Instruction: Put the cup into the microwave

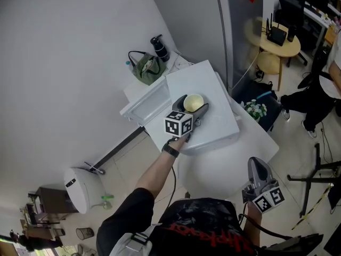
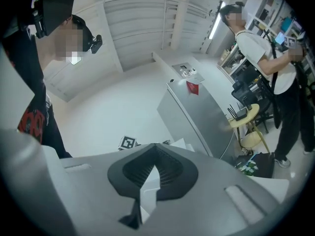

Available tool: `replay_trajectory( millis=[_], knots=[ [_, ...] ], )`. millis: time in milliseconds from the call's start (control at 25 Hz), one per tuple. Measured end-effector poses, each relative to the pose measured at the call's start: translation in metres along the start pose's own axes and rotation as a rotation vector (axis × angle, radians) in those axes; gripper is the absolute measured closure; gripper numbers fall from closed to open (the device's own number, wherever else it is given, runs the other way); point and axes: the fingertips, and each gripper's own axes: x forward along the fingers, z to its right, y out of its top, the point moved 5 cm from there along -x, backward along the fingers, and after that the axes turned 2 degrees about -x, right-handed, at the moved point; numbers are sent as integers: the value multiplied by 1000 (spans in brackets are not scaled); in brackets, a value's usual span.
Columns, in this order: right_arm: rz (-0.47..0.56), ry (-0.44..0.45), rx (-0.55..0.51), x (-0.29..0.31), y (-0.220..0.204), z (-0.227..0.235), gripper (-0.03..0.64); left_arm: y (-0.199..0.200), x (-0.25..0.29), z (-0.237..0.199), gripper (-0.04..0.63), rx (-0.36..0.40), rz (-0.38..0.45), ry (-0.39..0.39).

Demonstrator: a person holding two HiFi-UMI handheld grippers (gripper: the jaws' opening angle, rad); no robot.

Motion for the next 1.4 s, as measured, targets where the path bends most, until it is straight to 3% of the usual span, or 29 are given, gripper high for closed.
replay_trajectory(
  millis=[520, 760, 1000, 1240, 1400],
  knots=[
    [-25, 120, 9, 6, -6, -37, 617, -10, -78, 12, 141, -34, 63, 26],
    [-65, 186, 23, 28, -22, -66, 617, -14, -112, 9, 141, -38, 88, -5],
    [-69, 176, 11, 47, -46, -128, 617, -24, -157, -23, 141, -81, 134, -55],
    [0, 92, -77, 103, -80, -217, 617, -26, -215, -71, 141, -1, 141, -172],
    [68, 68, -73, 121, -104, -285, 617, -39, -256, -90, 141, 60, 112, -249]
  ],
)
